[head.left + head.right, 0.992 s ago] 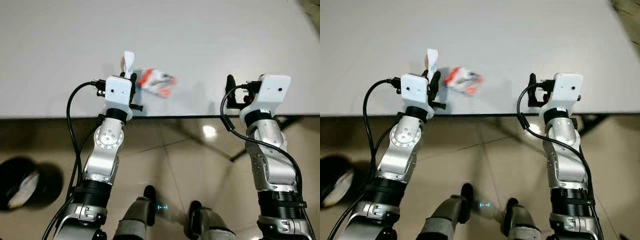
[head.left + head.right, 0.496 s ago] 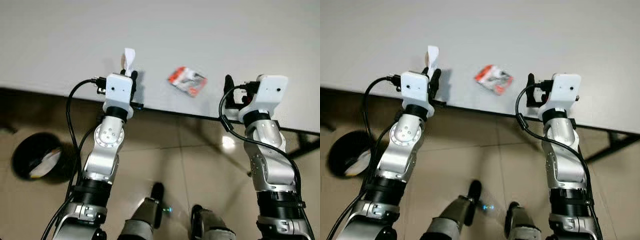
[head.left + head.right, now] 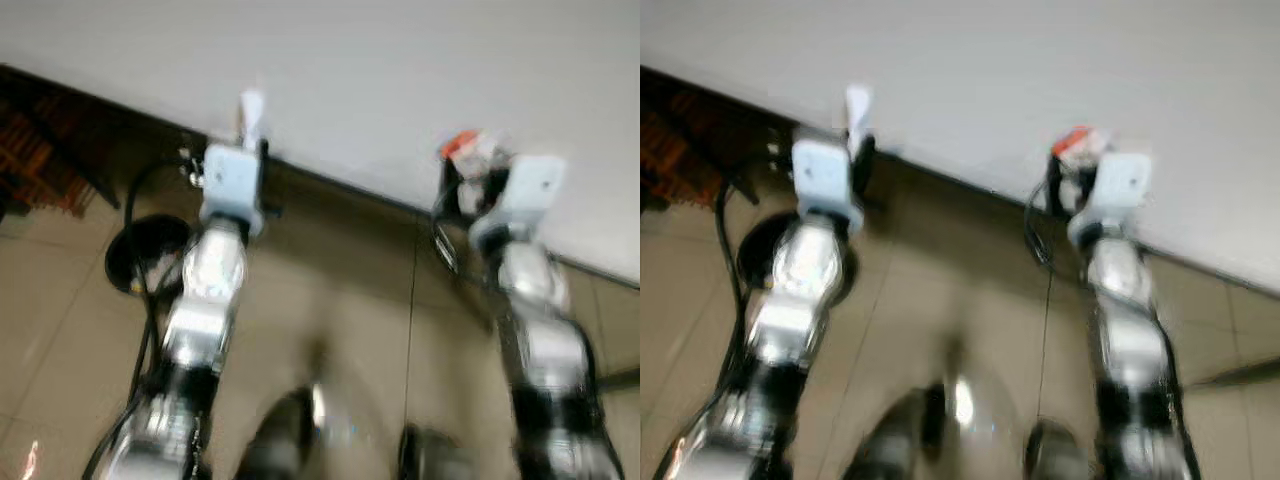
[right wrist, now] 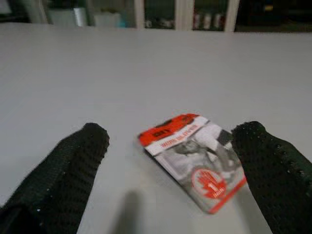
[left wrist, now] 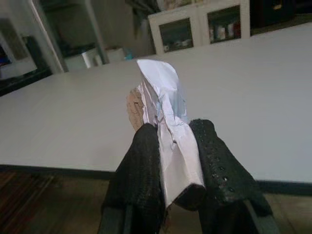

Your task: Picking trash to rubbish bin

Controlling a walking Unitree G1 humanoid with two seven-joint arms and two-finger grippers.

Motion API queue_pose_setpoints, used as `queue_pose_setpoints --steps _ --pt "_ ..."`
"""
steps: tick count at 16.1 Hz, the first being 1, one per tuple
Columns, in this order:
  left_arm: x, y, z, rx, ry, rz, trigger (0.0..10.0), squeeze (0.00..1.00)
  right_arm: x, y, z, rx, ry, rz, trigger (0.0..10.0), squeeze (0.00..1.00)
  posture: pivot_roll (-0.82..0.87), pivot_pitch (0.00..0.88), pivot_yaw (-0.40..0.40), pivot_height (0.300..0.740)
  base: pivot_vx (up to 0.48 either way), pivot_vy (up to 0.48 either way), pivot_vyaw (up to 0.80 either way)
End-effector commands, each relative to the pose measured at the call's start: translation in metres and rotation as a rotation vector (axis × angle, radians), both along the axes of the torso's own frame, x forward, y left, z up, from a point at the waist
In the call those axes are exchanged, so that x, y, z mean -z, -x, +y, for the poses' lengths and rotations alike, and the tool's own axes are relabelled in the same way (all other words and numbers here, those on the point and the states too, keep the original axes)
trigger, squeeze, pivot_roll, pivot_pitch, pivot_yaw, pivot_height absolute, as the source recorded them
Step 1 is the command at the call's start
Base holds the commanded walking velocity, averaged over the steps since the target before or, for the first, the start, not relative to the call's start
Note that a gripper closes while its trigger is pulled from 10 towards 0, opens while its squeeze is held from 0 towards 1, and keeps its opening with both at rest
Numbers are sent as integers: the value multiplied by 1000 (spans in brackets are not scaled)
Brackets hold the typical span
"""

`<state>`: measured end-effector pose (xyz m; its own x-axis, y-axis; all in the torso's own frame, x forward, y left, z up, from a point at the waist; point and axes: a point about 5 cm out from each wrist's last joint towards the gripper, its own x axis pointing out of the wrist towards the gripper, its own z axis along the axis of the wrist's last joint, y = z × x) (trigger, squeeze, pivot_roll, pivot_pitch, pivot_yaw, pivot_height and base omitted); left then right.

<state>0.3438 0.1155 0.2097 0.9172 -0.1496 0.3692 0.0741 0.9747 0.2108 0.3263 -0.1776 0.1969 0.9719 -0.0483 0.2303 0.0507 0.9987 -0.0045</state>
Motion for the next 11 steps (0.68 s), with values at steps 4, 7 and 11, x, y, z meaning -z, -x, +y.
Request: queue_pose_setpoints --steps 4,7,11 --pt "3 2 4 -12 -4 12 10000 0 5 4 3 -9 -10 10 10000 0 36 305 82 740 0 0 800" --pt "5 2 2 -2 4 25 10000 0 8 6 3 -7 -11 19 10000 0 35 312 84 740 0 0 800" --pt "8 4 4 -3 26 44 10000 0 9 6 5 -17 -14 27 10000 0 41 316 82 740 0 0 800"
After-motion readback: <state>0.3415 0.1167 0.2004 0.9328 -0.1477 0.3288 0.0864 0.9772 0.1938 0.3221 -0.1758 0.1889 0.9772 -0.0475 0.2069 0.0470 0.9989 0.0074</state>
